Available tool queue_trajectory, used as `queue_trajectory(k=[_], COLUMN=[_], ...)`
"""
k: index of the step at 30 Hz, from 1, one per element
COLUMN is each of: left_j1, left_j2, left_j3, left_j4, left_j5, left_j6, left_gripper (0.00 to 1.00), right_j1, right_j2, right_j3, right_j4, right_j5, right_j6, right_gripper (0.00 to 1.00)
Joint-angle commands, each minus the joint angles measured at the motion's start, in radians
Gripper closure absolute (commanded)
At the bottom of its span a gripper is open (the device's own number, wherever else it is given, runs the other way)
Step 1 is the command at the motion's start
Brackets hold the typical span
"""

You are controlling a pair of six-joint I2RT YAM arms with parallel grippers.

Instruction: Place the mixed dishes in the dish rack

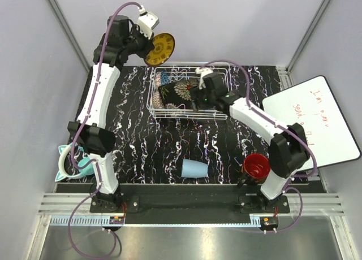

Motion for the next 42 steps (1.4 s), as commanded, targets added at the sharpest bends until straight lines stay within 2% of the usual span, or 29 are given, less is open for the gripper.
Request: queue_trajectory(k=[1, 6, 13, 21, 27, 36, 42], left_j1=[-0.005, -0.005, -0.008, -0.016, -0.022, -0.025, -0.033], left_j2=[-0.030, -0.064, -0.055, 0.006, -0.015, -0.007, 0.012], left_j3=[-0.028, -0.102, -0.104, -0.033, -0.087, -0.090, -0.113], left_j4=[0.082, 0.109, 0.144, 0.161, 0.179, 0.217, 0.242], left_j5=[-0.019, -0.016, 0.004, 0.004, 0.012, 0.024, 0.032], left_j6=[0.027, 0.033, 0.071, 0.176, 0.174, 0.194, 0.203], left_gripper=[1.00, 1.00, 1.00, 1.00, 1.00, 1.00, 1.00], right_j1=[0.072, 0.097, 0.126, 0.149, 0.151, 0.149, 0.155], right_j2=[0.026, 0.055, 0.098, 0.135, 0.155, 0.104, -0.003], right_j3=[0.055, 0.044, -0.028, -0.045, -0.040, -0.146, -0.309], right_j4=[0.059, 0.089, 0.256, 0.261, 0.260, 0.209, 0.215], right_j5=[0.043, 0.051, 0.048, 0.034, -0.003, -0.087, -0.105], right_j6=[-0.157, -0.155, -0.186, -0.194, -0.177, -0.062, 0.025], right_gripper=[0.24, 0.27, 0.30, 0.30, 0.31, 0.40, 0.42])
